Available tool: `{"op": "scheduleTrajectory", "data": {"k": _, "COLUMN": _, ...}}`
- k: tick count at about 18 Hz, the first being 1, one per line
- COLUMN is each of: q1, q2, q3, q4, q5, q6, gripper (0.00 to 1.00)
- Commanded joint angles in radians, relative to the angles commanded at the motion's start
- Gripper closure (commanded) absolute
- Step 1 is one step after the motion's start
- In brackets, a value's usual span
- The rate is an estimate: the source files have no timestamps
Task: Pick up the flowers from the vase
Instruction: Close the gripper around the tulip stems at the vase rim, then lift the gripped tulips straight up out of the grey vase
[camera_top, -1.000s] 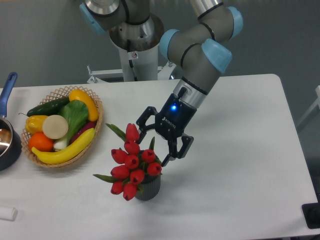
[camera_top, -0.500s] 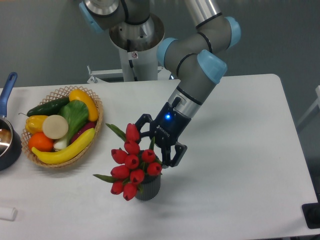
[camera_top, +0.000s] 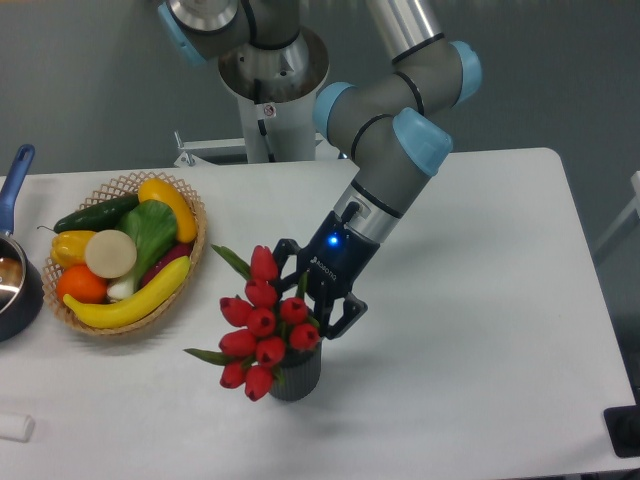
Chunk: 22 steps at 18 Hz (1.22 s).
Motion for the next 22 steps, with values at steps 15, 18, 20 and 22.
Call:
{"op": "scheduleTrajectory", "data": {"k": 15, "q1": 0.009, "q2": 0.069, "q3": 0.026, "q4": 0.002, "q5": -0.02, "q6": -0.158, "gripper": 0.57}}
{"op": "scheduleTrajectory", "data": {"k": 18, "q1": 0.009, "q2": 0.106, "q3": 0.028, "q4": 0.0, "q5": -0.02, "q6": -0.209, "gripper": 0.57}}
{"op": "scheduleTrajectory", "data": {"k": 20, "q1": 0.008, "q2": 0.12, "q3": 0.041, "q4": 0.0, "q5": -0.02, "q6": -0.242, "gripper": 0.57}}
{"op": "scheduleTrajectory", "data": {"k": 22, "q1": 0.005, "q2": 0.123, "q3": 0.07, "q4": 0.002, "q5": -0.02, "q6": -0.285, "gripper": 0.6}}
